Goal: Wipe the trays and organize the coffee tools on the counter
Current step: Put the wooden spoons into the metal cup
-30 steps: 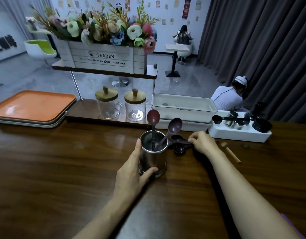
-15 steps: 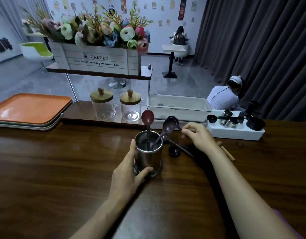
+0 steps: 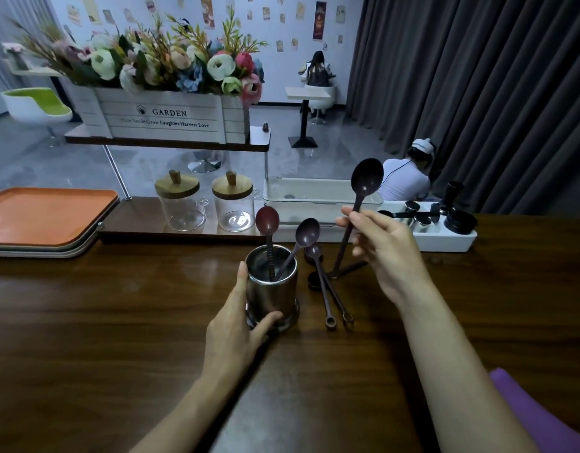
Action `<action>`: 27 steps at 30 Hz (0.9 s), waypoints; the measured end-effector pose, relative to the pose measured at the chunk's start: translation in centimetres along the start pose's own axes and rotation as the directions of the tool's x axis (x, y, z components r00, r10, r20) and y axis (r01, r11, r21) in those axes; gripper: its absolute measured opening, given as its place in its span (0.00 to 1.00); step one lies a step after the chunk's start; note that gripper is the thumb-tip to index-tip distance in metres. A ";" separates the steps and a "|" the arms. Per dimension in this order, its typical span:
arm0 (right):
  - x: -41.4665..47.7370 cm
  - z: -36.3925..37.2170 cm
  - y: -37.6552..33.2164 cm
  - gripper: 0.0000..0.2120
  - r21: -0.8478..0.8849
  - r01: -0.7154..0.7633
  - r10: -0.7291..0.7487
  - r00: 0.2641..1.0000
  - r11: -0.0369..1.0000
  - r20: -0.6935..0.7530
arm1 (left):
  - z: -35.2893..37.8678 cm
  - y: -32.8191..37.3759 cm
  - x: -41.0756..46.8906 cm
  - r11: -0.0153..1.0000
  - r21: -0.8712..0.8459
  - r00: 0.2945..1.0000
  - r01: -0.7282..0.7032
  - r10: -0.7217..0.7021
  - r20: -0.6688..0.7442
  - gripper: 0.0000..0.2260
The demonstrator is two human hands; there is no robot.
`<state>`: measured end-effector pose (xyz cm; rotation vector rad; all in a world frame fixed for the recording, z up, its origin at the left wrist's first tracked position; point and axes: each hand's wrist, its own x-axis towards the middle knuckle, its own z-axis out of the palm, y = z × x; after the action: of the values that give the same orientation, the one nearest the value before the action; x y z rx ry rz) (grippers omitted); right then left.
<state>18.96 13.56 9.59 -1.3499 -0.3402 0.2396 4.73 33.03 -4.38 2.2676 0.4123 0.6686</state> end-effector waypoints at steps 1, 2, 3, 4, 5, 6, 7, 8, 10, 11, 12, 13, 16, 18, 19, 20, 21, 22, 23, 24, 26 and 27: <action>-0.3 0.5 -0.1 0.10 0.074 -0.021 0.021 1.000 0.997 0.006 | 0.0 0.0 0.0 1.000 0.003 1.000 -0.005 0.005 -0.001 0.54; -0.6 1.2 -0.1 0.09 0.138 -0.040 0.040 0.999 0.990 0.006 | 0.0 0.0 0.0 1.000 0.006 1.000 -0.010 0.010 -0.005 0.54; -0.8 2.0 0.1 0.09 0.190 -0.055 0.057 0.998 0.980 -0.004 | 0.0 0.0 0.0 1.000 0.010 1.000 -0.011 0.011 -0.007 0.55; -1.0 2.8 0.5 0.08 0.241 -0.065 0.072 0.997 0.968 -0.019 | 0.0 0.0 0.0 1.000 0.014 1.000 -0.008 0.009 -0.007 0.55; -1.1 3.7 0.9 0.08 0.291 -0.070 0.083 0.996 0.954 -0.031 | 0.0 0.0 0.0 1.000 0.018 1.000 -0.007 0.007 -0.005 0.54; -1.1 4.4 1.4 0.08 0.337 -0.073 0.092 0.995 0.939 -0.041 | 0.0 -0.1 0.0 1.000 0.018 1.000 -0.007 0.007 0.000 0.54; -1.2 5.1 1.8 0.07 0.368 -0.074 0.100 0.994 0.927 -0.050 | 0.0 -0.1 0.1 1.000 0.014 1.000 -0.007 0.007 0.003 0.54; -1.3 5.7 2.2 0.07 0.384 -0.074 0.105 0.993 0.920 -0.060 | 0.0 -0.2 0.1 1.000 0.009 1.000 -0.005 0.005 0.006 0.54; -1.3 6.5 2.8 0.07 0.396 -0.069 0.113 0.990 0.916 -0.088 | 0.0 -0.1 0.0 1.000 0.002 1.000 -0.002 0.002 0.005 0.54; -1.3 6.8 3.0 0.06 0.400 -0.064 0.115 0.988 0.914 -0.105 | -0.1 0.0 0.0 1.000 0.000 1.000 -0.006 0.006 -0.002 0.54; -1.3 6.9 3.3 0.06 0.404 -0.059 0.117 0.986 0.913 -0.121 | -0.1 0.1 -0.1 1.000 -0.001 1.000 -0.012 0.012 -0.011 0.54; -1.4 6.9 3.5 0.06 0.404 -0.055 0.119 0.984 0.913 -0.136 | -0.2 0.1 -0.1 1.000 0.000 1.000 -0.015 0.015 -0.020 0.54; -1.5 6.7 3.8 0.06 0.410 -0.033 0.114 0.978 0.912 -0.176 | -0.3 0.2 -0.2 0.999 0.020 0.999 -0.027 0.028 -0.028 0.54; -1.5 6.4 3.9 0.06 0.416 0.006 0.086 0.976 0.909 -0.202 | -0.3 0.2 -0.2 0.999 0.020 0.999 -0.030 0.031 -0.025 0.54; -1.4 6.3 4.0 0.06 0.405 0.029 0.063 0.975 0.914 -0.213 | -0.3 0.2 -0.2 0.999 0.020 0.999 -0.030 0.031 -0.023 0.54; -1.3 6.2 4.1 0.06 0.369 0.049 0.036 0.975 0.928 -0.220 | -0.3 0.3 -0.2 0.999 0.021 0.999 -0.031 0.032 -0.021 0.54; -1.2 6.1 4.3 0.06 0.303 0.064 0.005 0.975 0.951 -0.221 | -0.3 0.2 -0.2 0.999 0.022 0.999 -0.031 0.032 -0.022 0.54; -1.1 6.1 4.6 0.06 0.217 0.081 -0.033 0.975 0.973 -0.218 | -0.3 0.3 -0.2 0.999 0.022 0.999 -0.031 0.031 -0.024 0.54; -1.1 6.1 4.9 0.06 0.119 0.101 -0.075 0.975 0.988 -0.211 | -0.3 0.3 -0.2 0.999 0.023 0.999 -0.031 0.031 -0.028 0.54; -1.0 6.2 5.5 0.06 0.019 0.123 -0.117 0.973 0.992 -0.201 | -0.3 0.2 -0.2 0.999 0.024 0.999 -0.031 0.032 -0.033 0.54; -1.0 6.2 6.6 0.07 -0.159 0.156 -0.184 0.966 0.975 -0.181 | -0.2 0.2 -0.2 0.999 0.020 0.999 -0.034 0.034 -0.037 0.55; -1.1 6.3 7.2 0.07 -0.222 0.166 -0.205 0.964 0.961 -0.169 | -0.2 0.1 -0.2 0.999 0.019 0.999 -0.034 0.035 -0.039 0.55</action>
<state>15.82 20.37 3.54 -1.5217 -0.3348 -0.0858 4.50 32.92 -4.24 2.2871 0.4006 0.7302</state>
